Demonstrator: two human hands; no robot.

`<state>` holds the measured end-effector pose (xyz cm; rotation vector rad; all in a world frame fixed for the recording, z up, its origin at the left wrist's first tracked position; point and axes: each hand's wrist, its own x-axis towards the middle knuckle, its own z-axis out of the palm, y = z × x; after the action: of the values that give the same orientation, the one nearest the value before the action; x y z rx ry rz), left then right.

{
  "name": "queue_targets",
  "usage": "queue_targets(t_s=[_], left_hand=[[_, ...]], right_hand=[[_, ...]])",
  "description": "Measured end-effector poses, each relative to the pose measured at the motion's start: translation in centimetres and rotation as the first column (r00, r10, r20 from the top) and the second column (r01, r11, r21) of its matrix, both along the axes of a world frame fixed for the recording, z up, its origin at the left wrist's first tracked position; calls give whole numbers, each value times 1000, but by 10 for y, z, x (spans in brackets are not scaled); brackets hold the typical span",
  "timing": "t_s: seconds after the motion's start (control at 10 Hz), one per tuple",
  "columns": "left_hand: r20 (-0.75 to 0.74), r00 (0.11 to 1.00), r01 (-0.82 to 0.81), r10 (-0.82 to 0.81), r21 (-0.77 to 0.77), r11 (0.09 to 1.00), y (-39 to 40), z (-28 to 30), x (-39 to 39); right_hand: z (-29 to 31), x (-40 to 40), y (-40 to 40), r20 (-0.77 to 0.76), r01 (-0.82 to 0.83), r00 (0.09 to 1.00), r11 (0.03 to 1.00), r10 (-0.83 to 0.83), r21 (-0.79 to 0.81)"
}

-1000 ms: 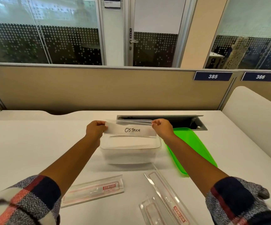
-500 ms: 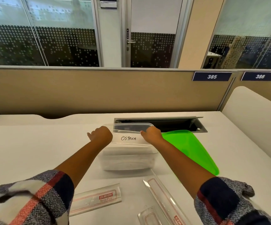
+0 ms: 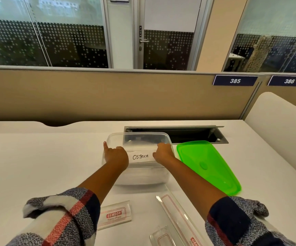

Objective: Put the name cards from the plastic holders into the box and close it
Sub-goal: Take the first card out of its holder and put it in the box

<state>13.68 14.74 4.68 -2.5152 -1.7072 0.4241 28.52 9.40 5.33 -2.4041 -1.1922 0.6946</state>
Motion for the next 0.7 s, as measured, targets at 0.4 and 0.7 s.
queue_targets(t_s=[0.4, 0.7], left_hand=[[-20, 999, 48, -48, -14, 999, 14, 5, -1], [157, 986, 36, -55, 124, 992, 9, 22, -3]], right_hand=[[-1, -5, 5, 6, 51, 999, 999, -51, 5], [16, -3, -8, -73, 11, 997, 984, 2, 180]])
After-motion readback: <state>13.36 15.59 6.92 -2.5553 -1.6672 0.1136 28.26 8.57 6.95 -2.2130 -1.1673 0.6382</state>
